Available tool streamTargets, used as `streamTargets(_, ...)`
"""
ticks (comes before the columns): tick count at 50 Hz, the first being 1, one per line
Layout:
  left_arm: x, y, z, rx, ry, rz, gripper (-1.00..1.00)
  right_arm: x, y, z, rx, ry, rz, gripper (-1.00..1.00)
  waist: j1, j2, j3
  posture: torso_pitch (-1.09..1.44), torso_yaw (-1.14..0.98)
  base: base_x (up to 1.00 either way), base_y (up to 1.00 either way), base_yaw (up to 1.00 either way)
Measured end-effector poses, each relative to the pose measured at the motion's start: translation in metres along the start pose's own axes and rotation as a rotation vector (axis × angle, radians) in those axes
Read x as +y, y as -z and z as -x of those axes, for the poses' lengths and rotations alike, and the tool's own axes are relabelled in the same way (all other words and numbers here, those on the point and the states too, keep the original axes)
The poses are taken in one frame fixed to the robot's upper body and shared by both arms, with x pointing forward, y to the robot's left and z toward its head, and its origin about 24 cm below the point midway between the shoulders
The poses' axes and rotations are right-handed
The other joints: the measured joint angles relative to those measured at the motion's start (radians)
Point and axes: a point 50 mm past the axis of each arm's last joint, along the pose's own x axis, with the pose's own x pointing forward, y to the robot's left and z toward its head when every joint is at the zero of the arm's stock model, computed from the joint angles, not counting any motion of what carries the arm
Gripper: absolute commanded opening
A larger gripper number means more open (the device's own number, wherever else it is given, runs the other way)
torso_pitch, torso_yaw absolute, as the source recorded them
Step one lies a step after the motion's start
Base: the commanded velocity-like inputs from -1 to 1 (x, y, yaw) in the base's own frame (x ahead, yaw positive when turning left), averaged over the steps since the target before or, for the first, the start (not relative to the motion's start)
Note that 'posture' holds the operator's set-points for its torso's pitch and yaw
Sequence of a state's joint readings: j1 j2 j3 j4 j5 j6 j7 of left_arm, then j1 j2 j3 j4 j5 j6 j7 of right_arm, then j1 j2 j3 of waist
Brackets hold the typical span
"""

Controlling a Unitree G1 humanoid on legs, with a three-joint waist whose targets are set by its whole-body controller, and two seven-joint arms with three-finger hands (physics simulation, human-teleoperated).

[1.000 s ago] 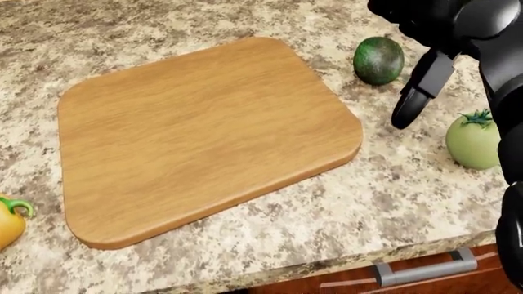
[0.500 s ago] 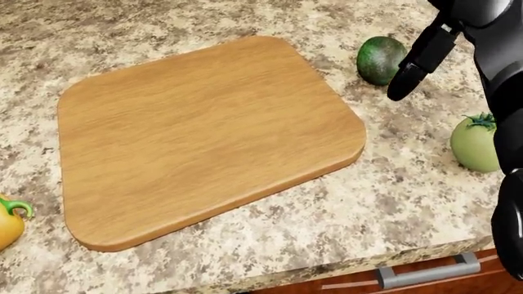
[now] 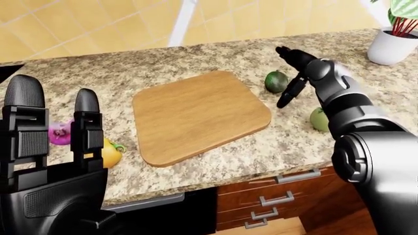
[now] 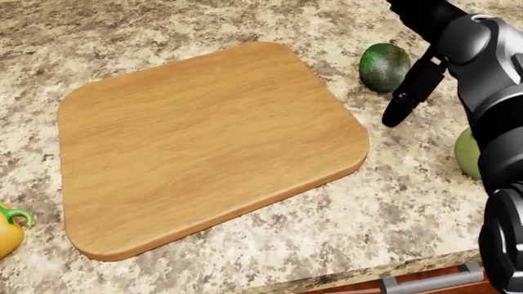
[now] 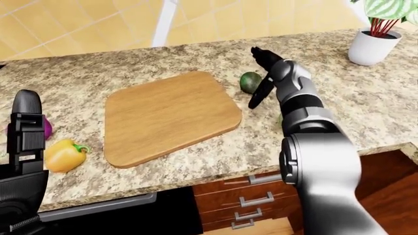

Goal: Place the avocado, onion, tomato and bell pepper on the cutting board.

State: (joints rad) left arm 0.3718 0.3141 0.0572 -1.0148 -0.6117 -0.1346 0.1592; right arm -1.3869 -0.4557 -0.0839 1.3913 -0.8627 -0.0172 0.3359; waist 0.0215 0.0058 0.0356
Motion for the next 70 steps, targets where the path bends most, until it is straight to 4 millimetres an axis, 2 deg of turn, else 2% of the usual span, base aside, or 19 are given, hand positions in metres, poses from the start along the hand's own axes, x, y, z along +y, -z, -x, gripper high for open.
streamTargets(3, 0.0, 0.0, 0.0, 0.0, 0.001, 0.001, 1.0, 0.003, 0.001, -0.001, 0.004, -0.008, -0.003, 1.0, 0.001, -0.001, 0.001, 0.0, 0.0, 0.0, 0.0, 0.0)
streamTargets(4, 0.0, 0.0, 0.0, 0.001, 0.001, 0.001, 1.0, 0.003, 0.002, -0.001, 0.004, -0.017, -0.012, -1.0, 0.001, -0.001, 0.001, 0.0, 0.0, 0.0, 0.0, 0.0)
streamTargets(21, -0.001, -0.001, 0.002, -0.004, 0.006, -0.001, 1.0, 0.007, 0.002, -0.001, -0.039, -0.057, -0.052, -1.0, 0.002, -0.004, -0.001, 0.0, 0.0, 0.0, 0.0, 0.0)
streamTargets(25, -0.001, -0.001, 0.002, -0.004, 0.004, 0.001, 1.0, 0.003, 0.0, 0.0, -0.045, -0.045, -0.045, -1.0, 0.001, -0.001, 0.004, 0.0, 0.0, 0.0, 0.0, 0.0)
streamTargets(32, -0.001, 0.001, 0.002, 0.008, 0.004, 0.004, 1.0, -0.034, -0.025, 0.01, -0.134, 0.074, -0.033, -1.0, -0.001, 0.005, 0.012, 0.0, 0.0, 0.0, 0.0, 0.0)
streamTargets(36, -0.001, 0.002, 0.002, 0.01, 0.006, 0.003, 1.0, -0.054, -0.052, 0.019, -0.221, 0.131, -0.035, -1.0, -0.006, 0.006, 0.011, 0.0, 0.0, 0.0, 0.0, 0.0)
streamTargets(39, -0.001, 0.002, 0.002, 0.01, 0.009, 0.004, 1.0, -0.058, -0.075, 0.023, -0.292, 0.136, -0.016, -1.0, -0.008, 0.006, 0.008, 0.0, 0.0, 0.0, 0.0, 0.0)
streamTargets(46, -0.002, 0.001, 0.003, 0.01, 0.013, 0.007, 1.0, -0.044, -0.113, 0.024, -0.381, 0.075, 0.029, -1.0, -0.006, 0.005, 0.012, 0.0, 0.0, 0.0, 0.0, 0.0)
streamTargets(51, -0.001, 0.003, 0.003, 0.015, 0.008, 0.008, 1.0, -0.023, -0.135, 0.022, -0.44, 0.016, 0.036, -1.0, -0.007, 0.008, 0.015, 0.0, 0.0, 0.0, 0.0, 0.0)
streamTargets(59, -0.001, 0.003, 0.003, 0.018, 0.012, 0.009, 1.0, 0.009, -0.152, 0.018, -0.482, -0.088, 0.068, -1.0, -0.005, 0.009, 0.016, 0.0, 0.0, 0.0, 0.0, 0.0)
streamTargets(70, -0.001, 0.003, 0.002, 0.02, 0.013, 0.015, 1.0, 0.035, -0.171, 0.02, -0.542, -0.172, 0.114, -1.0, -0.006, 0.013, 0.01, 0.0, 0.0, 0.0, 0.0, 0.0)
